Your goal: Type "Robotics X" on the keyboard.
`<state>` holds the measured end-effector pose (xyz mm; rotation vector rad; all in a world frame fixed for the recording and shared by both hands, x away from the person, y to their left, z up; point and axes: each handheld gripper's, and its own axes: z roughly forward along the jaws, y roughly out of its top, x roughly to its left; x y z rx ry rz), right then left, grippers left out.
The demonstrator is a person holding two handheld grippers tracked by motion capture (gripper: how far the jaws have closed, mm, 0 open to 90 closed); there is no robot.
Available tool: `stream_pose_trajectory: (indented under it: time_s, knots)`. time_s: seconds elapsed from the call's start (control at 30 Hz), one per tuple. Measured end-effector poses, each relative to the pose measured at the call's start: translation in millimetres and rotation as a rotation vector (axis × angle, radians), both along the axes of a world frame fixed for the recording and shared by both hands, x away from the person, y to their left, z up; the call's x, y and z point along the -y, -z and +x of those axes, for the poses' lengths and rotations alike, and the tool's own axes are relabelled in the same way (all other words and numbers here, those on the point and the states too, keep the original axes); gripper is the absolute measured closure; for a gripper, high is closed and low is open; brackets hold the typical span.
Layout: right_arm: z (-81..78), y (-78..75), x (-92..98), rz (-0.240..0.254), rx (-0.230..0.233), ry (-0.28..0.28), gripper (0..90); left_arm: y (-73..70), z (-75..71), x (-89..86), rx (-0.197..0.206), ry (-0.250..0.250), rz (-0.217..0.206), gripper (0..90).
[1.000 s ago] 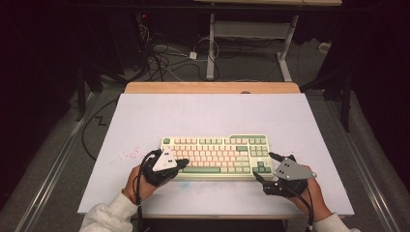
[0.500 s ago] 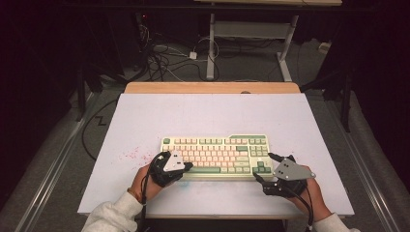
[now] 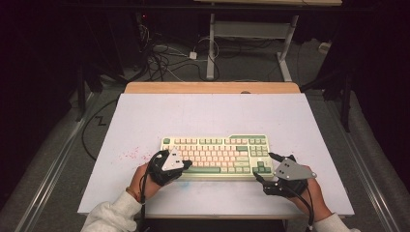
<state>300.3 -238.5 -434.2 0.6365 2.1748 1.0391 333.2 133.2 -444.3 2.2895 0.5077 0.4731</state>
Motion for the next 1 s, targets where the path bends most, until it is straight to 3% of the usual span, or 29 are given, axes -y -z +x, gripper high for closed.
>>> stream_pose_trajectory:
  time_s: [0.07, 0.2, 0.3, 0.4, 0.53, 0.67, 0.77, 0.93, 1.0]
  knots:
    - [0.0, 0.1, 0.0, 0.0, -0.001, -0.001, 22.8, -2.2, -0.9, -1.4, 0.017, 0.001, -0.007, 82.7]
    - [0.2, 0.1, 0.0, -0.001, -0.001, 0.0, 22.8, -6.2, -2.6, -3.6, 0.048, 0.003, -0.019, 72.5]
    - [0.0, -0.2, 0.2, 0.002, 0.002, -0.001, 23.5, -8.3, -3.2, -4.2, 0.072, -0.011, -0.028, 59.2]
    - [0.0, -0.2, 0.3, 0.002, 0.002, 0.0, 24.1, -8.0, -2.8, -4.0, 0.094, -0.048, -0.024, 40.3]
    - [-0.2, -0.2, 0.4, 0.003, 0.004, 0.001, 25.4, -6.6, -3.4, -3.6, 0.119, -0.068, -0.012, 25.6]
    - [-0.9, -0.5, 0.9, 0.006, 0.007, -0.005, 36.9, -6.6, -4.6, -4.1, 0.138, -0.082, -0.021, 18.9]
    - [-1.1, -2.3, 2.5, 0.016, 0.006, -0.022, 51.9, -7.0, -5.1, -5.2, 0.139, -0.077, -0.022, 17.6]
    - [0.7, -5.0, 5.1, 0.026, -0.038, -0.051, 78.9, -7.7, -6.4, -8.2, 0.143, -0.086, -0.03, 16.6]
    - [1.6, -5.8, 6.0, 0.029, -0.06, -0.063, 84.9, -8.0, -7.5, -10.2, 0.147, -0.089, -0.031, 16.7]
